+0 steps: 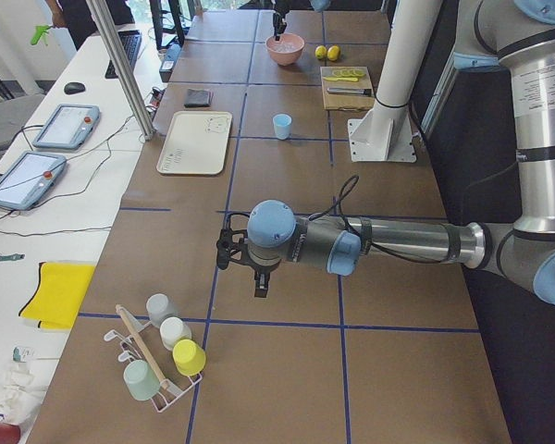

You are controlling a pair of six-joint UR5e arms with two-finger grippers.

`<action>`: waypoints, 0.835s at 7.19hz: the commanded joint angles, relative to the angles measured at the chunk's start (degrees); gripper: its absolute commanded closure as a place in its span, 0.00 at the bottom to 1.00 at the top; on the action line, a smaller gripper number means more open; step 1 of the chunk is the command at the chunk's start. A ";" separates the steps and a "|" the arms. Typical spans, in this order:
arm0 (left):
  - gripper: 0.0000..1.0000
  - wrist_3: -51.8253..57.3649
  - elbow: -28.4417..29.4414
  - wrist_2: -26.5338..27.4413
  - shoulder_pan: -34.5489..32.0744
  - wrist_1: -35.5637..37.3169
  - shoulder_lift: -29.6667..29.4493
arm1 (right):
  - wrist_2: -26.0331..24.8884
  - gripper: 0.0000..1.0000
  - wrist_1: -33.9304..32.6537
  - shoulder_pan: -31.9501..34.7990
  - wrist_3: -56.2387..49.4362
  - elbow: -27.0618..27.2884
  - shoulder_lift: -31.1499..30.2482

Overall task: Put ice and strawberries in cup
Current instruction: 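Carry the ice with the right gripper to the blue cup and release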

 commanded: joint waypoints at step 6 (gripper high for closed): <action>0.00 -0.02 -0.32 0.04 0.00 0.00 0.71 | -18.21 1.00 -9.30 -27.88 51.69 -4.78 32.42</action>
